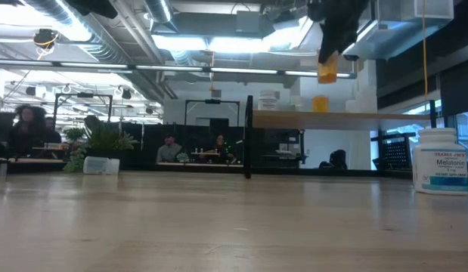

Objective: Pick and place medicine bottles onto shelf by color
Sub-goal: Put the top orange pill bottle on the shelf aligned with the other orange pill bottle

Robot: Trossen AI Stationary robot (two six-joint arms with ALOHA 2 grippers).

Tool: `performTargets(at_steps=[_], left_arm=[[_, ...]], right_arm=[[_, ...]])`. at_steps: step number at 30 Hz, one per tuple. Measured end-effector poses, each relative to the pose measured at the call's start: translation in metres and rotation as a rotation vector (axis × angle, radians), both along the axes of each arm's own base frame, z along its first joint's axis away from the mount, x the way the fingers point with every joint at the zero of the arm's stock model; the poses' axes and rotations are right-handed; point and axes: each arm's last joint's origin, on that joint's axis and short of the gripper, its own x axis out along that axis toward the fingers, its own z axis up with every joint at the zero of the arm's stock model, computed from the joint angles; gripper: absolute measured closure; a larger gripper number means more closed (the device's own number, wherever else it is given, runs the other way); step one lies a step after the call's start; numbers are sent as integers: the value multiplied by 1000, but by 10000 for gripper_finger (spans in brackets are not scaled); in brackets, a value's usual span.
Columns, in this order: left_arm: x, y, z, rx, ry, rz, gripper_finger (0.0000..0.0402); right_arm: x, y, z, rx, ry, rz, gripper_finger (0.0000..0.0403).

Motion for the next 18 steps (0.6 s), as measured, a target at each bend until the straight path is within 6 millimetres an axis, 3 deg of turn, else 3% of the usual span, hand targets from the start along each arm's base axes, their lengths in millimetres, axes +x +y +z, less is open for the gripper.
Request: performTargets(at_steps=[7,18], left_arm=[[0,0,0,0,0,0,227],[0,0,0,0,0,0,227]], right_arm=[[4,-9,-35,13,33,-8,202],[1,-28,-38,-6,-2,-79,202]])
